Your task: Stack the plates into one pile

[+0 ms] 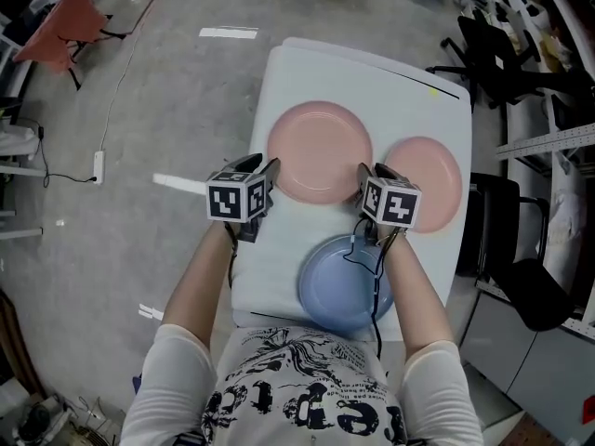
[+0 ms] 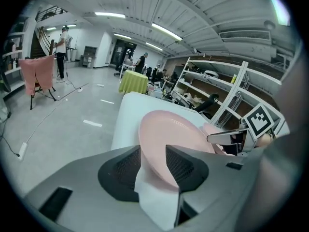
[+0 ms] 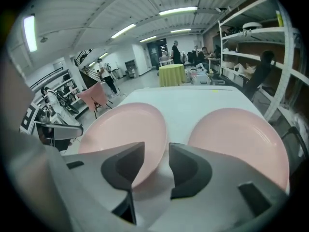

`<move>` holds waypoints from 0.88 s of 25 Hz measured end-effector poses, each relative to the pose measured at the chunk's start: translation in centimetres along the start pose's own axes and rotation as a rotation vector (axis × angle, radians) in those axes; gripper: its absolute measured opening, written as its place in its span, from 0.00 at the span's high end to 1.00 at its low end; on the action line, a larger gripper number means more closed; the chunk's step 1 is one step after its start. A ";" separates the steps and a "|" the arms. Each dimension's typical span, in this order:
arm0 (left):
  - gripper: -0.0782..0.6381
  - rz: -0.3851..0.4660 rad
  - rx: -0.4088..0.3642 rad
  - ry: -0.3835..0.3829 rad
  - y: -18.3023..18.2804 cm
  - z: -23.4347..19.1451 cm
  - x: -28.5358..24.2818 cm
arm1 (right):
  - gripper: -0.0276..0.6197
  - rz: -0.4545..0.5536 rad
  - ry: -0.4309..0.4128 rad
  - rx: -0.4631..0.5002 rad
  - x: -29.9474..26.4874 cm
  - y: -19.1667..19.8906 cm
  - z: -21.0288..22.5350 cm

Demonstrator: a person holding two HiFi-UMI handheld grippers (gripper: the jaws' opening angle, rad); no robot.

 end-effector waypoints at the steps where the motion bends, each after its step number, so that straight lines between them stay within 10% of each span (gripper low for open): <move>1: 0.65 -0.008 0.014 0.001 -0.1 -0.2 -0.5 | 0.73 -0.012 0.005 -0.005 -0.4 -0.1 0.1; 22: 0.75 -0.072 0.052 0.029 1.2 -2.2 -3.2 | 0.88 -0.079 0.054 0.032 -2.6 -0.6 0.0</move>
Point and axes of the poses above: the fingertips, and each gripper's own axes: x backward along the fingers, z to its right, y out of its underside, the point moved 6 cm from there along x, backward along the fingers, and after that the axes turned 2 degrees about -x, right-handed, at the moved point
